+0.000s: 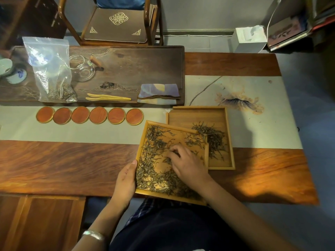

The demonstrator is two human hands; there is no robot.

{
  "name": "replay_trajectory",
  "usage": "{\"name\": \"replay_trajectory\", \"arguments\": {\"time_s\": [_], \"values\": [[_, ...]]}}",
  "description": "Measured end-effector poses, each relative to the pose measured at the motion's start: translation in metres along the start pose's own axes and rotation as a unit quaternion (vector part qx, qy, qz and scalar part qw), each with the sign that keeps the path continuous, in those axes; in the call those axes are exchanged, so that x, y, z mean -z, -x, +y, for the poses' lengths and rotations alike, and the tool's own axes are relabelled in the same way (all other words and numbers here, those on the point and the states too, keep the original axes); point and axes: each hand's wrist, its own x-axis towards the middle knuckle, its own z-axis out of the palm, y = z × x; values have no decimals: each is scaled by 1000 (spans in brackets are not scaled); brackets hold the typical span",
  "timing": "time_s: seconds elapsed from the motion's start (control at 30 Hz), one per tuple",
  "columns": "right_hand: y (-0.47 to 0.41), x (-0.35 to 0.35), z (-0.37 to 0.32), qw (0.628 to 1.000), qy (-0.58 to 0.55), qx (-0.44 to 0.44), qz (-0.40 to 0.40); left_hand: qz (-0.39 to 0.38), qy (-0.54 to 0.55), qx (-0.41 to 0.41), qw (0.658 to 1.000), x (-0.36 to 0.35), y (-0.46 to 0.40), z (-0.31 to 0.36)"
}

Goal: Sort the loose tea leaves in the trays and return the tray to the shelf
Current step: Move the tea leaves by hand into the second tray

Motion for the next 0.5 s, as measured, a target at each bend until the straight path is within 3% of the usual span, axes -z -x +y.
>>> {"name": "replay_trajectory", "arguments": {"time_s": [0.5], "values": [[0, 7, 68, 990, 47, -131, 10, 11, -22, -2, 1000, 3, 8, -1]]}}
